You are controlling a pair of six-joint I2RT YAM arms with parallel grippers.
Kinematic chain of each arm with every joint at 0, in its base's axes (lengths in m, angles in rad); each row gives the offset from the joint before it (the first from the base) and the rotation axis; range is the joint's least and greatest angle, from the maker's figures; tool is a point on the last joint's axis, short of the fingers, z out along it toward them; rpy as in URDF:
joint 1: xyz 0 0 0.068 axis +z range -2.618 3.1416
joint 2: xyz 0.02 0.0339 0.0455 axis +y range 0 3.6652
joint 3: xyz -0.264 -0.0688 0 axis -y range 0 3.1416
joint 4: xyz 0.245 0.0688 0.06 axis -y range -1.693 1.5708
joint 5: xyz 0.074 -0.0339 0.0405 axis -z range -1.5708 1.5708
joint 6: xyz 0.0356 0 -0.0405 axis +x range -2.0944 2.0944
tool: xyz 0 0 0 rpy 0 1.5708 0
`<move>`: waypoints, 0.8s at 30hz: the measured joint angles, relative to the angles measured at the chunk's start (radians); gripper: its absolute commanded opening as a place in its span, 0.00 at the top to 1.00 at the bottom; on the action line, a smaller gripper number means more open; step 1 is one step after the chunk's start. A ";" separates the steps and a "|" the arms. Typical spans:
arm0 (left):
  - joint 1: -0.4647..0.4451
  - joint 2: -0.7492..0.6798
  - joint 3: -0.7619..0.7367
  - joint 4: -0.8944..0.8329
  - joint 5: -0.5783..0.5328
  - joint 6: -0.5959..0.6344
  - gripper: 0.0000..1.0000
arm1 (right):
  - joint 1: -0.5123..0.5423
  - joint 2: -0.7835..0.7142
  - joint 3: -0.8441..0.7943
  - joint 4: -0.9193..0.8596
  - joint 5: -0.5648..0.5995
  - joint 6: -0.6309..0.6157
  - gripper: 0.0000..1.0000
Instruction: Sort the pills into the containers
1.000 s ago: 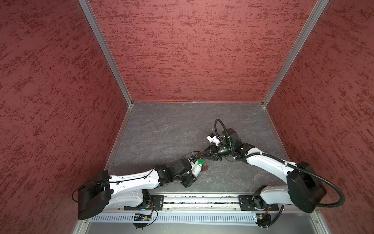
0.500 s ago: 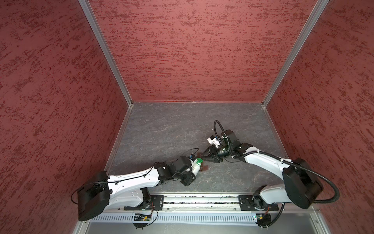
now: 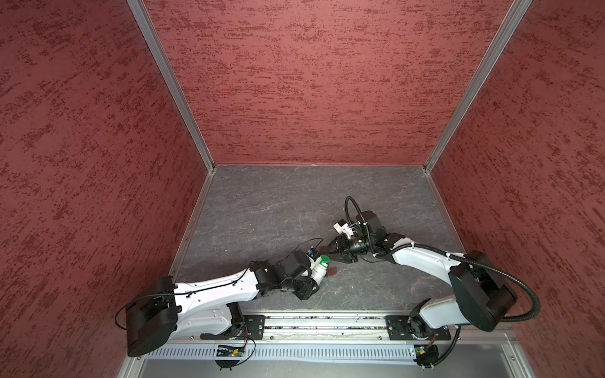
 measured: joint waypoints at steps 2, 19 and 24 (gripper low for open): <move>0.000 0.005 -0.001 0.004 0.007 -0.002 1.00 | 0.000 0.000 -0.001 0.029 -0.003 0.019 0.54; 0.037 0.082 0.049 -0.054 0.079 -0.006 1.00 | 0.000 0.000 -0.031 0.103 -0.028 0.059 0.74; 0.055 0.086 0.084 -0.092 0.100 -0.005 1.00 | 0.000 0.000 -0.041 0.103 -0.031 0.054 0.78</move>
